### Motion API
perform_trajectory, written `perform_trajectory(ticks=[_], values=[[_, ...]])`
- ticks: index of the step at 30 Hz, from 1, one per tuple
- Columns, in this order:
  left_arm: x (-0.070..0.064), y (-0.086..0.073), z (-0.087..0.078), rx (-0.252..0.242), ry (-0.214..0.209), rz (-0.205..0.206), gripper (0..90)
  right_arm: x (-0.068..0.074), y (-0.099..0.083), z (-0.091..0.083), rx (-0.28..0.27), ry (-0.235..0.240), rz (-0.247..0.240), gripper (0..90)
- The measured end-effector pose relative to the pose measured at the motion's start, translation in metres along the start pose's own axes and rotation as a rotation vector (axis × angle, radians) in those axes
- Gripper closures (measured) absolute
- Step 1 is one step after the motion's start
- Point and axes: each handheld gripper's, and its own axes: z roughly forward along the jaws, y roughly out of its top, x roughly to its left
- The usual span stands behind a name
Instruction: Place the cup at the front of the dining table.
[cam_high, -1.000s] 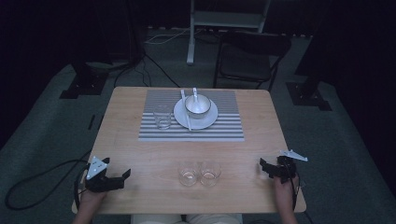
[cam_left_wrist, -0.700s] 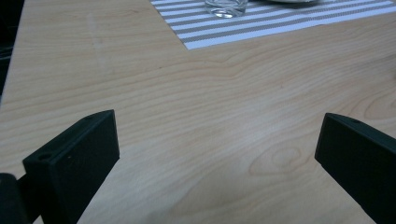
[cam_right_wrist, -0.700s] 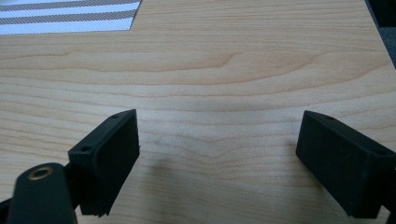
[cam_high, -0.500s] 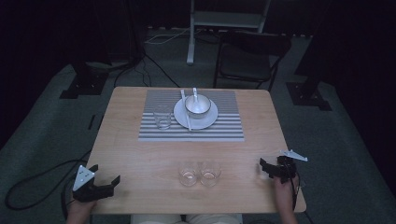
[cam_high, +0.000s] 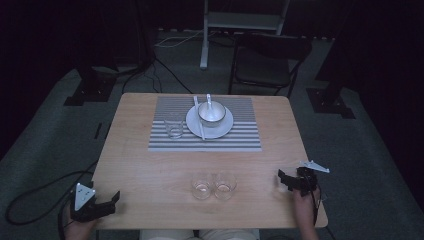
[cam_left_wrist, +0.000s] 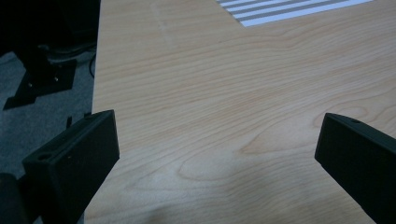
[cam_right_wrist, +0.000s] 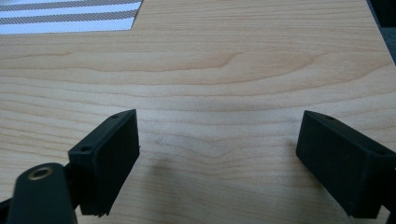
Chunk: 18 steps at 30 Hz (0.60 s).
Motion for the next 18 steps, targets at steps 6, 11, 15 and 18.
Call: perform_trajectory(ticks=[6,11,15,18], values=[[0.007,-0.002,-0.003,-0.017,0.023,-0.055,0.4,0.000,0.000,0.000,0.000,0.011,-0.004,12.8],[0.013,-0.005,-0.001,-0.004,0.010,-0.106,0.4,0.000,0.000,0.000,-0.001,0.017,-0.004,12.8],[0.013,-0.007,0.000,0.012,-0.002,-0.114,0.4,0.000,-0.001,-0.001,0.000,0.017,-0.004,12.8],[0.013,-0.007,0.003,0.037,-0.011,-0.113,0.4,0.000,-0.001,-0.001,0.000,0.018,-0.005,12.8]])
